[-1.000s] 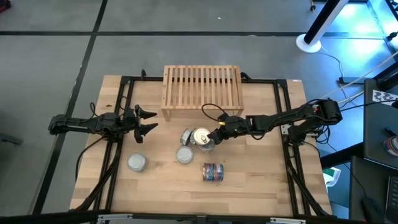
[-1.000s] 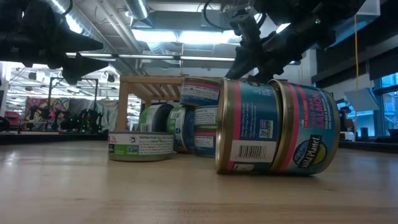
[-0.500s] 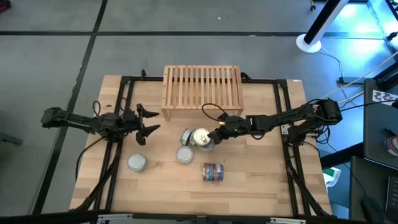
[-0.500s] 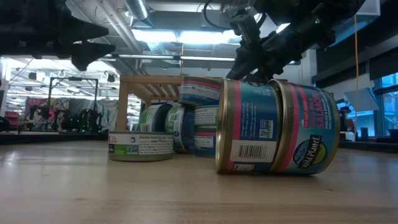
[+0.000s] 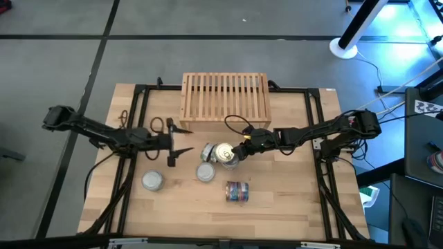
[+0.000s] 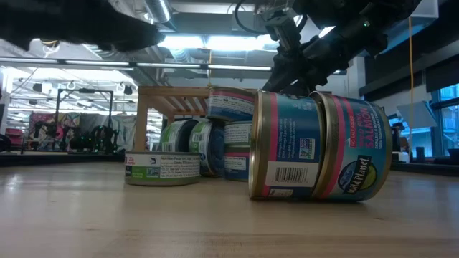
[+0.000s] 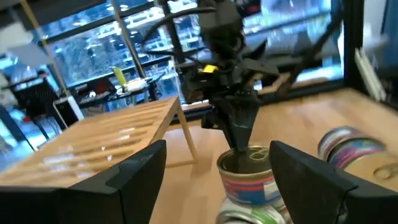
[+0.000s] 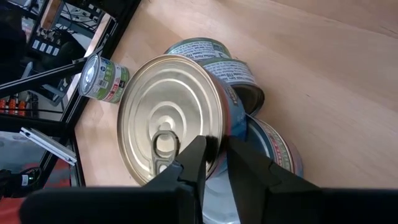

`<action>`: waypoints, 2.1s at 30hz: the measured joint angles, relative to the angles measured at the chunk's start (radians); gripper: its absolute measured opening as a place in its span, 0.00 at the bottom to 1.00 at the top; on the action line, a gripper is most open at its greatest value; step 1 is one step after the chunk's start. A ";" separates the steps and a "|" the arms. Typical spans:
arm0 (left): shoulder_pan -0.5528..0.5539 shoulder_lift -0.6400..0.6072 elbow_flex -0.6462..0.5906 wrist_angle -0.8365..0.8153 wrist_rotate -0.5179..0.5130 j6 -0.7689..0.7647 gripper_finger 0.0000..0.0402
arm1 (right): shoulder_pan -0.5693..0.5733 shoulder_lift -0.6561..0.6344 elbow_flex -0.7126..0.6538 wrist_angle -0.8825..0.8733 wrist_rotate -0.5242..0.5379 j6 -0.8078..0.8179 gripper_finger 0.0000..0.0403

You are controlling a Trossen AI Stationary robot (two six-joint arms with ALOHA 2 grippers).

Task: Stack canned seafood by type on shelf
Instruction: Put the blue-pink tuna can on the shelf

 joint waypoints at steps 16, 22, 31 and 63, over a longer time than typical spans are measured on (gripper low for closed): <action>-0.066 0.409 0.218 -0.009 0.002 0.328 0.70 | 0.000 0.000 0.000 -0.008 0.000 0.001 0.16; -0.078 0.502 0.245 -0.011 0.002 0.437 0.70 | 0.000 0.000 0.000 -0.009 0.000 0.002 0.16; -0.081 0.639 0.302 -0.011 -0.008 0.628 0.70 | 0.000 0.000 0.000 -0.011 0.000 0.009 0.16; -0.081 0.711 0.347 -0.014 -0.081 0.741 0.70 | 0.000 0.000 0.000 -0.029 0.007 0.056 0.01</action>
